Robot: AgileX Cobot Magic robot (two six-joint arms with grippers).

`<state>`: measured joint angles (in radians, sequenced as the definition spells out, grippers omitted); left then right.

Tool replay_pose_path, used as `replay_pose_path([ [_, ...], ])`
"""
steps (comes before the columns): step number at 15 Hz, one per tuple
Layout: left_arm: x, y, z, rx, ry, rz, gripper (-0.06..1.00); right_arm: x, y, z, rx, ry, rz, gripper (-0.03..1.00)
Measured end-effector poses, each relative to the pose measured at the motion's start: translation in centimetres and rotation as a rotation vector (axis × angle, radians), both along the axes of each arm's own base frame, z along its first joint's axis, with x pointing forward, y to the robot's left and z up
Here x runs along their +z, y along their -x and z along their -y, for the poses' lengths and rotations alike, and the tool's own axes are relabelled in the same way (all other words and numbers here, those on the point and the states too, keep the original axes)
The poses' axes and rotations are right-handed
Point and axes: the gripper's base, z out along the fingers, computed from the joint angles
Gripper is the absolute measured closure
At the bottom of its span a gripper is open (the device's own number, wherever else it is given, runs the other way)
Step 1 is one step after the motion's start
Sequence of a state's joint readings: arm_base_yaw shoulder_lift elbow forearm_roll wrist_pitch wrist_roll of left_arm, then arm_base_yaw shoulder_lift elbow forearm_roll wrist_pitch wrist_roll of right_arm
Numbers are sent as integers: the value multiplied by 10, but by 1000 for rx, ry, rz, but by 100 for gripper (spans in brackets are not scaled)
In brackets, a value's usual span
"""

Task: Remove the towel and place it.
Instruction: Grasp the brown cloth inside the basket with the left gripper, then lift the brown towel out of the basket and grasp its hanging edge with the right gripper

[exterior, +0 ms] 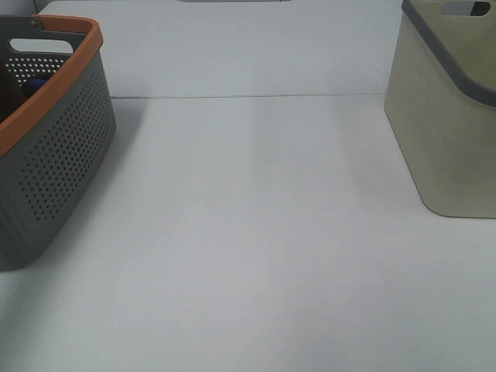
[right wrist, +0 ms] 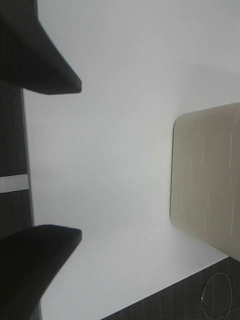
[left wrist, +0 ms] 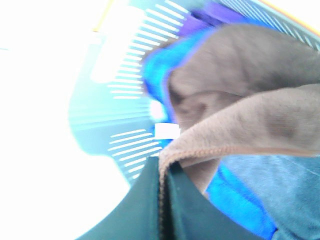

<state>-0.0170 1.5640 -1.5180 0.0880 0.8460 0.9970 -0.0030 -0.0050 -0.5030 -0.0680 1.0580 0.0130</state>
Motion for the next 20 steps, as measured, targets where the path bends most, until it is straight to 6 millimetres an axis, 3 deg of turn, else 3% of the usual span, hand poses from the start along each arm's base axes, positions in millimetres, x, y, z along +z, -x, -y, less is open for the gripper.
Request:
replay_pose_path([
  [4,51,45,0,13,31,129,94,0,0,0,0,0,0,24],
  [7,73,58,0,43,74,150,94,0,0,0,0,0,0,24],
  [11,117,76,3,44,135,206,94,0,0,0,0,0,0,24],
  [17,155,98,24,-76,340,289,94,0,0,0,4,-2,3,24],
  [20,160,102,52,-190,325,310,94,8,-1,-5,66,2,62,24],
])
